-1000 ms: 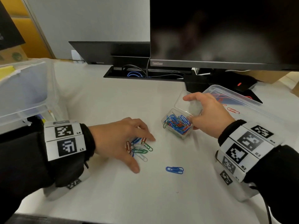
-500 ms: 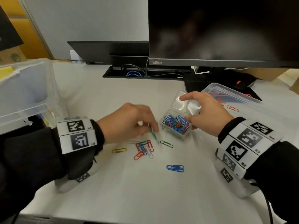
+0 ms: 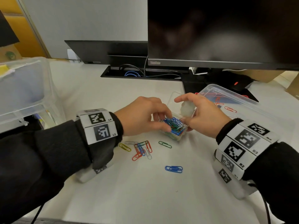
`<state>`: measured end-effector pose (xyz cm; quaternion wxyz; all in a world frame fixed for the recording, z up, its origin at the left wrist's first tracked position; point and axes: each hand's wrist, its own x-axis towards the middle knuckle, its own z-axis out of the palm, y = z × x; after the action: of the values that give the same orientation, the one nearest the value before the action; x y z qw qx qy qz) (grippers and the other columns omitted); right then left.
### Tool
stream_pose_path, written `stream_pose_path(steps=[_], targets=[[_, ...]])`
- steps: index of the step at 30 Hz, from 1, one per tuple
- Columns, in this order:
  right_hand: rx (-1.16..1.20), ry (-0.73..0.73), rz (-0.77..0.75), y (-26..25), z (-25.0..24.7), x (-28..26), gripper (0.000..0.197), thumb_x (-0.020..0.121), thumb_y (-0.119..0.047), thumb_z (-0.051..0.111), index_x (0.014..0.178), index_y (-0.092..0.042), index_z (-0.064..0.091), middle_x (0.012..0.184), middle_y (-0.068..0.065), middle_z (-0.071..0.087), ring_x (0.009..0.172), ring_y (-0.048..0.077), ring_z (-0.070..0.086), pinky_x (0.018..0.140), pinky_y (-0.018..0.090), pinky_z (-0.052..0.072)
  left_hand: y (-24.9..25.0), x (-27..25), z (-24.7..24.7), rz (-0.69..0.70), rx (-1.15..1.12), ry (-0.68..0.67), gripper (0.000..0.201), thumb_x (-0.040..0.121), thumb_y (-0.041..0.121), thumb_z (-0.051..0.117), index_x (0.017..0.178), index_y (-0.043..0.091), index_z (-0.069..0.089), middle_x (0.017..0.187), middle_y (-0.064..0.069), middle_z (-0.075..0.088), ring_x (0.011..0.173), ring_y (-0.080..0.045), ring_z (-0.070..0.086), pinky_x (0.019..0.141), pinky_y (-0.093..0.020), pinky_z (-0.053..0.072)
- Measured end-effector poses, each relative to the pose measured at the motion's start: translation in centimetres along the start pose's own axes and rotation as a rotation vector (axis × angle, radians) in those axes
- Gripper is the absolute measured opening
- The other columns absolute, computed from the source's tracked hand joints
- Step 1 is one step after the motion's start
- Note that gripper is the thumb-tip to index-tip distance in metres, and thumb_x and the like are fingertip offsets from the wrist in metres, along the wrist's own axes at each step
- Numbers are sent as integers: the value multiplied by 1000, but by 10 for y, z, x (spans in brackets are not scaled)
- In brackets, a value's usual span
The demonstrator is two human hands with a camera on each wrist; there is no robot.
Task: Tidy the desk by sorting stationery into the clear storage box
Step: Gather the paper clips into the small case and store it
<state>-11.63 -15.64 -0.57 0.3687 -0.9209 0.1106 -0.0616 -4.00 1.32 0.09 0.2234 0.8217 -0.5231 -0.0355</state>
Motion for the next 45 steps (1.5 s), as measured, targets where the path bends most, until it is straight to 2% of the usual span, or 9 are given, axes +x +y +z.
stream_pose_path(steps=[6,10,18,23,28,32,36,40,45], targets=[[-88,-21,1,-1,-1,-1,54,77,2,64,121,-26,52,122,6,46,97,29,59,75,32,54,-2,-1,1,29,-22,-126,26,80,10,71,105,17,72,104,-3,66,87,-13,63,82,-23,52],[-50,-30,-7,0,0,0,54,76,3,63,120,-27,53,113,5,45,98,29,58,77,38,56,-3,0,0,133,-46,58,23,82,0,65,98,14,74,96,-3,69,84,-10,63,78,-8,46],[-69,17,-43,3,0,2,53,74,0,66,119,-25,53,117,7,48,95,26,56,75,32,51,17,-1,12,285,-124,173,14,84,13,64,97,12,70,90,-2,66,80,-4,55,77,-9,43],[-103,26,-8,1,-1,1,56,76,3,63,122,-25,51,114,4,42,96,27,55,85,38,52,35,-21,35,491,-142,-267,19,79,14,70,95,6,73,96,-11,67,87,-12,54,79,-17,41],[-89,35,13,-1,-3,0,56,76,4,63,123,-24,51,113,4,40,99,30,56,85,43,53,1,-18,26,389,-47,-279,17,75,7,63,86,6,76,94,-9,74,91,-9,51,80,6,30],[-110,34,14,-3,-3,1,57,77,5,61,124,-24,50,108,1,36,99,28,54,83,40,54,-8,-22,12,262,-39,-184,22,80,21,62,97,14,73,99,1,71,95,-5,53,82,-3,37],[-106,54,8,-4,-4,0,56,77,5,61,123,-23,50,108,1,37,94,26,53,84,39,53,-5,-16,14,166,29,-337,35,88,28,60,122,21,62,127,5,58,115,-4,49,95,-2,28],[-108,80,-5,-4,-5,0,56,77,4,62,124,-24,50,107,0,36,91,21,49,84,37,52,-18,-31,10,124,8,-315,31,84,35,63,113,23,67,116,7,62,105,-5,58,96,-15,41],[-105,76,-16,-3,-4,0,56,78,4,62,124,-25,49,108,0,35,94,21,47,83,34,52,-27,-54,2,-60,25,-282,83,62,70,58,137,43,34,131,33,31,127,10,27,106,-3,20]])
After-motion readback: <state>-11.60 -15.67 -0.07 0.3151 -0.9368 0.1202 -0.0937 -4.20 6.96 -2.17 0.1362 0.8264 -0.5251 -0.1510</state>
